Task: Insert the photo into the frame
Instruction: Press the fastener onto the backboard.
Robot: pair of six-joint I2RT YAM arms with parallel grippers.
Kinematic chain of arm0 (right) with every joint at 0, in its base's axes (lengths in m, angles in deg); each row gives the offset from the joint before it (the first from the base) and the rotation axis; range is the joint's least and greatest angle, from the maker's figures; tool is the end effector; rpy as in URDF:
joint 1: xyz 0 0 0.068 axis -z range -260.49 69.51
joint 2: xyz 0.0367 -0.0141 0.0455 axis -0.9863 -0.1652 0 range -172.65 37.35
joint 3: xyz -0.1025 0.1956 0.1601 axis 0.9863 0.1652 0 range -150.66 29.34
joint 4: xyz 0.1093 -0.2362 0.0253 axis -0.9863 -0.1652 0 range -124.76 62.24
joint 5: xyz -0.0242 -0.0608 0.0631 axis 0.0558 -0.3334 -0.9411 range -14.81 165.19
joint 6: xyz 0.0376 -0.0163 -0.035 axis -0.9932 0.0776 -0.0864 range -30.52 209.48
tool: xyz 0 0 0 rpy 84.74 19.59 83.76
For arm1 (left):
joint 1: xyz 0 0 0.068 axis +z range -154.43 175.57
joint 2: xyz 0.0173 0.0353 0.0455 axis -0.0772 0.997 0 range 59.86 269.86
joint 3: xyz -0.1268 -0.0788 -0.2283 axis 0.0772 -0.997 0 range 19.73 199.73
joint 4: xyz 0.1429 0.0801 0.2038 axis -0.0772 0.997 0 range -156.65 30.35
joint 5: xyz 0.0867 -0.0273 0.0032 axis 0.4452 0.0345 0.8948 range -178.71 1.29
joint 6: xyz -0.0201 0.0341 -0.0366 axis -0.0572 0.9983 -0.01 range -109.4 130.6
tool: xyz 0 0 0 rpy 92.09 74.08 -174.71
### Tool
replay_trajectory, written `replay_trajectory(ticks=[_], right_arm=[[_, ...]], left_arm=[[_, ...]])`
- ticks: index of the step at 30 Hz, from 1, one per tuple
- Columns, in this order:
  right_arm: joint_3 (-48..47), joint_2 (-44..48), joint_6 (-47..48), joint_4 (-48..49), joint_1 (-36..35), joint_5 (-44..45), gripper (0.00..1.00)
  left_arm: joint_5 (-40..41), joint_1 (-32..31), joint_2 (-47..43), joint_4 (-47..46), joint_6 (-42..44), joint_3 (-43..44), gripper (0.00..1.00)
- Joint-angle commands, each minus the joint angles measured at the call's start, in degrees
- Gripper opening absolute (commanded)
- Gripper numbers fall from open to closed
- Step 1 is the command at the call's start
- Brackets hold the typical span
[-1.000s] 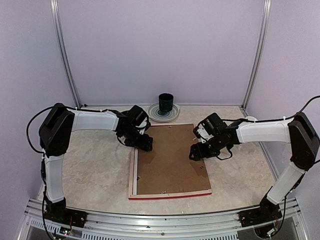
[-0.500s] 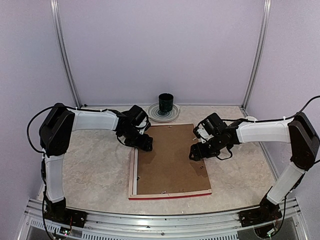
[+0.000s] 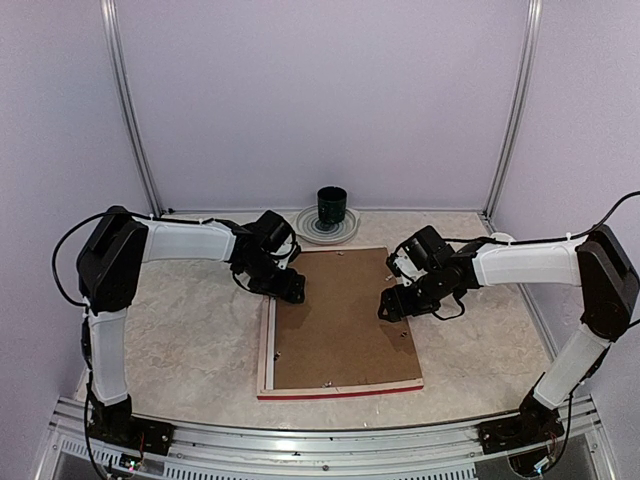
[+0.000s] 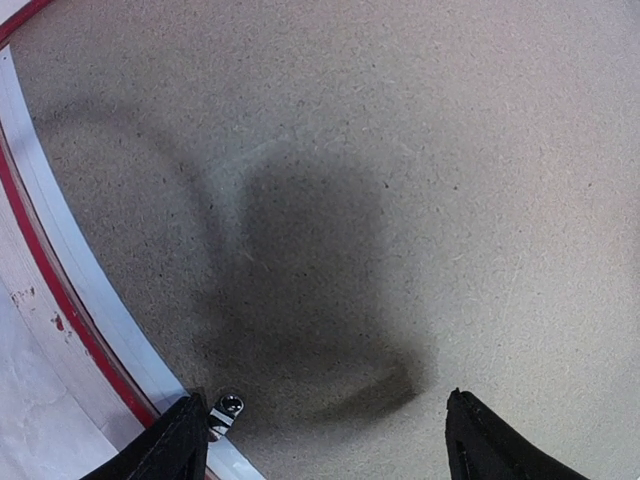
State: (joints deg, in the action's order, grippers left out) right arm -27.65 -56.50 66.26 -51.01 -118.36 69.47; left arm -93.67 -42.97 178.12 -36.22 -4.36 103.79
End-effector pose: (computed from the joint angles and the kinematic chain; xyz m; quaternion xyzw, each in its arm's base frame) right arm 0.2539 0.2018 0.1830 -0.1358 0.9554 0.1724 0.1974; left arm 0.3330 -0.2692 0.1590 0.2084 0.9522 -0.1364 0.1769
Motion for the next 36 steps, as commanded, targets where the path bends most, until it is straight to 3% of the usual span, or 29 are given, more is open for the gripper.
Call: replay_trajectory(ticks=[1, 15, 21, 27, 36], right_arm=[[-0.33, 0.31, 0.20, 0.15, 0.42, 0.47, 0.78], [-0.47, 0.46, 0.30, 0.16, 0.60, 0.49, 0.78], [-0.05, 0.38, 0.41, 0.21, 0.66, 0.53, 0.78], [-0.27, 0.49, 0.31, 0.29, 0.73, 0.34, 0.78], [0.04, 0.50, 0.46, 0.38, 0.69, 0.29, 0.78]], left_arm=[[-2.91, -0.13, -2.01, 0.66, -1.13, -1.94, 0.81], [-7.11, 0.40, -2.86, -1.40, -2.52, -3.04, 0.81], [0.08, 0.47, -3.41, -0.15, -2.12, -0.66, 0.86], [1.10, 0.79, -0.76, 3.41, -0.73, 4.39, 0.86], [3.79, 1.19, 1.71, 5.42, 0.41, 5.25, 0.87]])
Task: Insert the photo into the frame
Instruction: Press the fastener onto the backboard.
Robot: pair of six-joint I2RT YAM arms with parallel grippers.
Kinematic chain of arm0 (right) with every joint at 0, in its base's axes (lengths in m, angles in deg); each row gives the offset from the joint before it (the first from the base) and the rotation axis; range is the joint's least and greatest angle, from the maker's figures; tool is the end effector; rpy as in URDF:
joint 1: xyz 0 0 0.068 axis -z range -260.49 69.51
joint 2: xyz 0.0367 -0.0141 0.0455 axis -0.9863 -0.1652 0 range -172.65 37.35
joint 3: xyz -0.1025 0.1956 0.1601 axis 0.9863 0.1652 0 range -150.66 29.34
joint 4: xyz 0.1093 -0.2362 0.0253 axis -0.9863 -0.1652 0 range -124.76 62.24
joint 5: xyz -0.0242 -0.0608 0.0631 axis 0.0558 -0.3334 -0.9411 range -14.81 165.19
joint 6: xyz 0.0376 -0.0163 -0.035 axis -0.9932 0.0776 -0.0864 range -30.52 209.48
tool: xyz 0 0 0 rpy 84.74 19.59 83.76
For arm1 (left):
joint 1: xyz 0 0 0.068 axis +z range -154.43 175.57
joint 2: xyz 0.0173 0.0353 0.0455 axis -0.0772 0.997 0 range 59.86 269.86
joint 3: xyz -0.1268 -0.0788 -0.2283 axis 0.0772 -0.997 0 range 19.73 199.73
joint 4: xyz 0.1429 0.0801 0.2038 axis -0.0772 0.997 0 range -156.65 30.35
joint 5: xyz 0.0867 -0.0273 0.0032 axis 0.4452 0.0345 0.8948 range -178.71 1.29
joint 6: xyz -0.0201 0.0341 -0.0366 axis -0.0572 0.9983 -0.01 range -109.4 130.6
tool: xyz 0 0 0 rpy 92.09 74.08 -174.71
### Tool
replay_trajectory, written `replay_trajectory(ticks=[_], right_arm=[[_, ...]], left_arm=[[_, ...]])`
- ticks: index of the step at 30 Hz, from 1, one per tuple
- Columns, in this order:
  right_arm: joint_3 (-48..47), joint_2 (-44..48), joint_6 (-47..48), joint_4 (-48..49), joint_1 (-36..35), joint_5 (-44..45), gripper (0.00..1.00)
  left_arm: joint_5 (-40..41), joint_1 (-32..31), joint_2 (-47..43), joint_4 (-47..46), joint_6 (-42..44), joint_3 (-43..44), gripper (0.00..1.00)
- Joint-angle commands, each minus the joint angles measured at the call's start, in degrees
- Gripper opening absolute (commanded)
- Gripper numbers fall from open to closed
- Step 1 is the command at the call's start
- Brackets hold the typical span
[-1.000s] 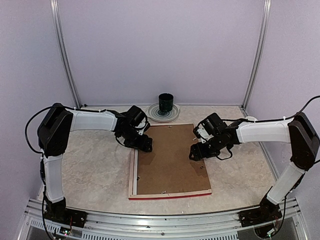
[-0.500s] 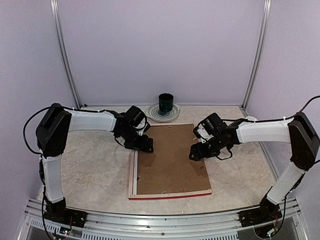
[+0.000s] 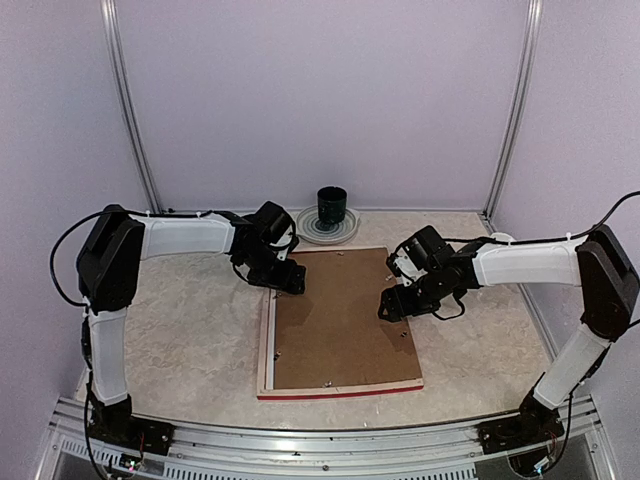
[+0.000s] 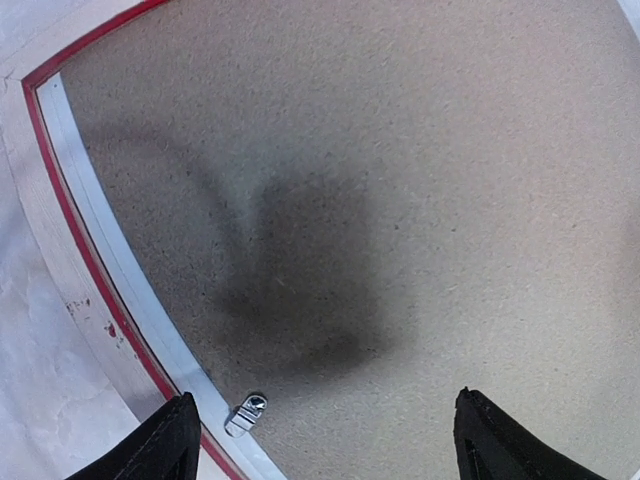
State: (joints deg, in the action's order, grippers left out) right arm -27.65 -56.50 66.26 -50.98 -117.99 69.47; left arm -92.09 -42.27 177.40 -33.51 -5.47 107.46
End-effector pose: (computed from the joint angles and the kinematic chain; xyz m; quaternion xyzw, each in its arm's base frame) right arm 0.2552 0.2002 0.1831 -0.1327 0.9558 0.1719 0.1982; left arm 0.3416 -0.2680 0.1803 0.1902 0.9531 -0.1315 0.1954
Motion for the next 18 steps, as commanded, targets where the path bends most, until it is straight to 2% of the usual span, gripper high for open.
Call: replay_trajectory(ticks=[1, 18], right_arm=[[0.04, 0.50, 0.57, 0.37, 0.38, 0.35, 0.78], [-0.09, 0.33, 0.75, 0.70, 0.50, 0.09, 0.78]], left_arm=[[2.24, 0.49, 2.84, 2.88, 1.59, 1.64, 0.87], [-2.58, 0.32, 4.08, 5.85, 3.07, 2.24, 0.86]])
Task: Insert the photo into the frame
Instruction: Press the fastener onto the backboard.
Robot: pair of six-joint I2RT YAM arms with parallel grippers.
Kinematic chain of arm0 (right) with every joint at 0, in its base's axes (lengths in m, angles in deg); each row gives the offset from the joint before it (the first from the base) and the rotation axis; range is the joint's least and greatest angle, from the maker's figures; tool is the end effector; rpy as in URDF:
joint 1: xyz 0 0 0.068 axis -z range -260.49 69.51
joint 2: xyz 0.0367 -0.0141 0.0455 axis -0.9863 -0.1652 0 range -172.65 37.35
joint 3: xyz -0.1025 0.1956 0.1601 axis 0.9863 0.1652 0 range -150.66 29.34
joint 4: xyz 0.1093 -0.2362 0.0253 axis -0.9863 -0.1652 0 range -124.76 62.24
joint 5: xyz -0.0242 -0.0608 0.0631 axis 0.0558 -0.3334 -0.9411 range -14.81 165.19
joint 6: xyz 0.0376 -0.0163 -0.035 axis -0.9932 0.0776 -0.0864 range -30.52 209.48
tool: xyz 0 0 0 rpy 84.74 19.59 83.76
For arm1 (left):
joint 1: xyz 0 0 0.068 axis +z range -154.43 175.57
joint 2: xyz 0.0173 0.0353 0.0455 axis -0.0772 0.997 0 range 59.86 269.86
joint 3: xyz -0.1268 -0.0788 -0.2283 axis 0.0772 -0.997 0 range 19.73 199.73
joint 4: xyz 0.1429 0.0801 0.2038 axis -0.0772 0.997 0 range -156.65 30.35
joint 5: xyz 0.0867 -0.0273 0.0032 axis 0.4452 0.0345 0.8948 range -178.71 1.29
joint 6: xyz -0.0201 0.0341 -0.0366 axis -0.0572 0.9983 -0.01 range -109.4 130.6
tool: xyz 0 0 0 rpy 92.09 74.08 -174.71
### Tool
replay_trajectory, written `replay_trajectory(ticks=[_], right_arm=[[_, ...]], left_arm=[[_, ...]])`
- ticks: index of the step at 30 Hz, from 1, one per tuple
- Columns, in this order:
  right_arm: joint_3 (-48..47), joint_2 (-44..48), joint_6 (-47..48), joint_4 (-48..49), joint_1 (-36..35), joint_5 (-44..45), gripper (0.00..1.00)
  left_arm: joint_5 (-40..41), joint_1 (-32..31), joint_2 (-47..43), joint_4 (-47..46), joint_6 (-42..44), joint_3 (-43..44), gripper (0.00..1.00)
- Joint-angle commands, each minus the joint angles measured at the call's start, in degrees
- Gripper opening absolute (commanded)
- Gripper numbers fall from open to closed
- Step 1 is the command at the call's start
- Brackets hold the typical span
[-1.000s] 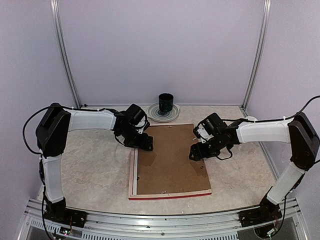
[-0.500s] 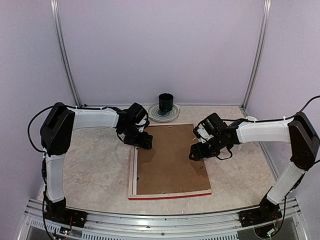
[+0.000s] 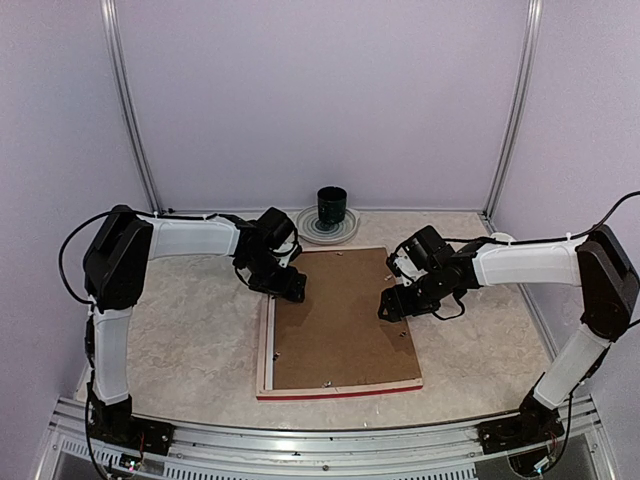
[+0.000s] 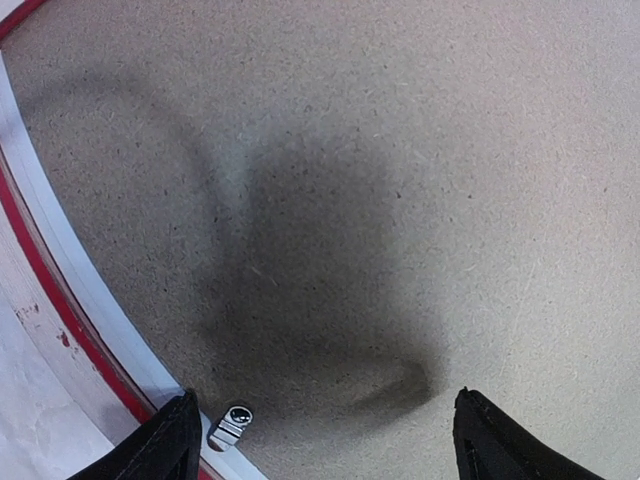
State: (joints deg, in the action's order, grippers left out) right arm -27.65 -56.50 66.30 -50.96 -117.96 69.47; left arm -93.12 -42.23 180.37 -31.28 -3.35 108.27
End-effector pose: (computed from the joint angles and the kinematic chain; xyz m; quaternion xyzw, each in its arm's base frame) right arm 0.2553 0.2000 0.1831 -0.1328 0.9557 0.1719 0.1985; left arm 0.3426 -0.2692 0.1611 0.2098 0.9571 -0.1196 0.1602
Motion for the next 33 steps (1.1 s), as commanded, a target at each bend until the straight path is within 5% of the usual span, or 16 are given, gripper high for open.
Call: replay_trajectory(ticks=[1, 33], right_arm=[[-0.13, 0.25, 0.72, 0.62, 0.52, 0.01, 0.78], [-0.58, -0.08, 1.15, 0.74, 2.09, -1.08, 0.78]], left_arm=[[-1.87, 0.27, 1.25, 3.83, 1.03, 1.53, 0.86], [-15.16, 1.41, -3.67, 1.24, -1.92, -2.92, 0.86]])
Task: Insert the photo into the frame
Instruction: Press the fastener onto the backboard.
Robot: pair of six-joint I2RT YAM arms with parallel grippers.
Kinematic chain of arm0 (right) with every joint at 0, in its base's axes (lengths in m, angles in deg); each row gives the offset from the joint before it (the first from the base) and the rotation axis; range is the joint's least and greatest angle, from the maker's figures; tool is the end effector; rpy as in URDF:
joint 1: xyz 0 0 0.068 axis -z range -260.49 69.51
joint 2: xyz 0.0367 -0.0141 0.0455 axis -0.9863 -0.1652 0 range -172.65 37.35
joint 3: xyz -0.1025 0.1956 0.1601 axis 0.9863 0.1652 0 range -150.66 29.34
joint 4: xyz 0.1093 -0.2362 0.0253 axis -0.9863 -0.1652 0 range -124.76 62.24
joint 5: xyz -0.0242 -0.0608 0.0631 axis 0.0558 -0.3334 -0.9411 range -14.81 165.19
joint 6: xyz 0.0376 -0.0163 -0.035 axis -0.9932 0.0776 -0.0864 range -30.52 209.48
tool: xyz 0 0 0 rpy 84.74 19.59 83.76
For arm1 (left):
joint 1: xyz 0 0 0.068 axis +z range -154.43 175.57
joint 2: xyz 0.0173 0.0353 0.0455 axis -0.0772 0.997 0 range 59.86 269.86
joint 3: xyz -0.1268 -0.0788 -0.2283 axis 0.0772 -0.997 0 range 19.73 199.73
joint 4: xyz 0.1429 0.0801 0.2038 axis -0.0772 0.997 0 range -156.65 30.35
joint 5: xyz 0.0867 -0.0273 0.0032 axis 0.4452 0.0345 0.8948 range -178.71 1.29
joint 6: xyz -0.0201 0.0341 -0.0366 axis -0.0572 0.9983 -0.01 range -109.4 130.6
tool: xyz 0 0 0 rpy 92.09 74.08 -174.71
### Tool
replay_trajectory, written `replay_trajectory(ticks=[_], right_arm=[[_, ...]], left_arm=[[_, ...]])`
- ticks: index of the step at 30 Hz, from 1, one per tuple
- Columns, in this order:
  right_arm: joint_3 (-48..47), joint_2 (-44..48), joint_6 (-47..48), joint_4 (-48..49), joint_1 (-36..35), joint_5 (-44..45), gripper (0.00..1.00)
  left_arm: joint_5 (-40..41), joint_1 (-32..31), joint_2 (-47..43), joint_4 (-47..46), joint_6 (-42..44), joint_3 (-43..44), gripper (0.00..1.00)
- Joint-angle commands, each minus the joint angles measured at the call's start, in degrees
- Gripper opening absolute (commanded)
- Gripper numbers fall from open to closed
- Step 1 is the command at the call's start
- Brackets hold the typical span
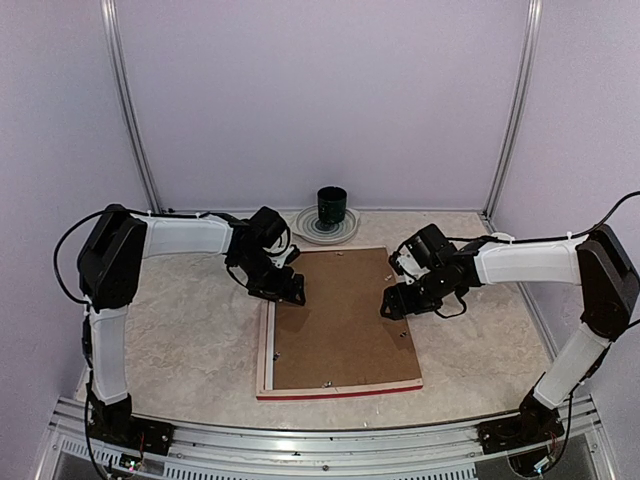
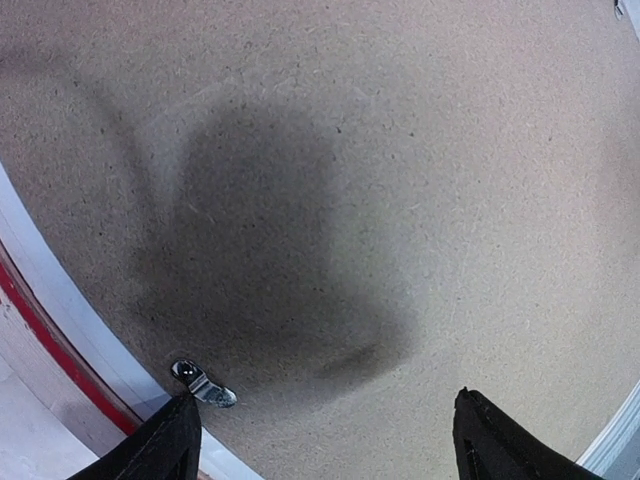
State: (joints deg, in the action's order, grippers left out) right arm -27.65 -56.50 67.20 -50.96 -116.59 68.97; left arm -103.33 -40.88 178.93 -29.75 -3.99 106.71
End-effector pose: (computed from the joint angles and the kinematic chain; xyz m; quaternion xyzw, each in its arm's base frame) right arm 0.2598 0.1941 0.1831 -0.1299 0.9559 0.1715 0.1997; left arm 0.3378 -0.2606 0.1637 0.2076 0.9532 -0.1908 0.1093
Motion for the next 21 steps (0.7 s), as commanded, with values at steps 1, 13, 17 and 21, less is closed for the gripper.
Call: replay_trajectory(ticks=[1, 13, 17, 21], right_arm=[[-0.41, -0.15, 0.30, 0.93, 0.75, -0.56, 0.78], [0.31, -0.49, -0.39, 2.50, 4.89, -3.29, 0.78], [-0.49, -1.90, -0.48, 2.88, 5.26, -3.83, 0.77], [-1.15, -3.57, -0.71, 3.53, 5.25, -4.91, 0.77]], left_arm=[[-5.20, 0.10, -2.33, -0.55, -1.47, -1.45, 0.86], [-6.12, 1.90, -10.28, -8.76, -5.99, -5.49, 0.86], [-4.19, 1.98, -14.04, -10.84, -7.67, -8.17, 0.87], [-1.42, 2.86, -18.45, -15.19, -10.54, -14.09, 0.90]])
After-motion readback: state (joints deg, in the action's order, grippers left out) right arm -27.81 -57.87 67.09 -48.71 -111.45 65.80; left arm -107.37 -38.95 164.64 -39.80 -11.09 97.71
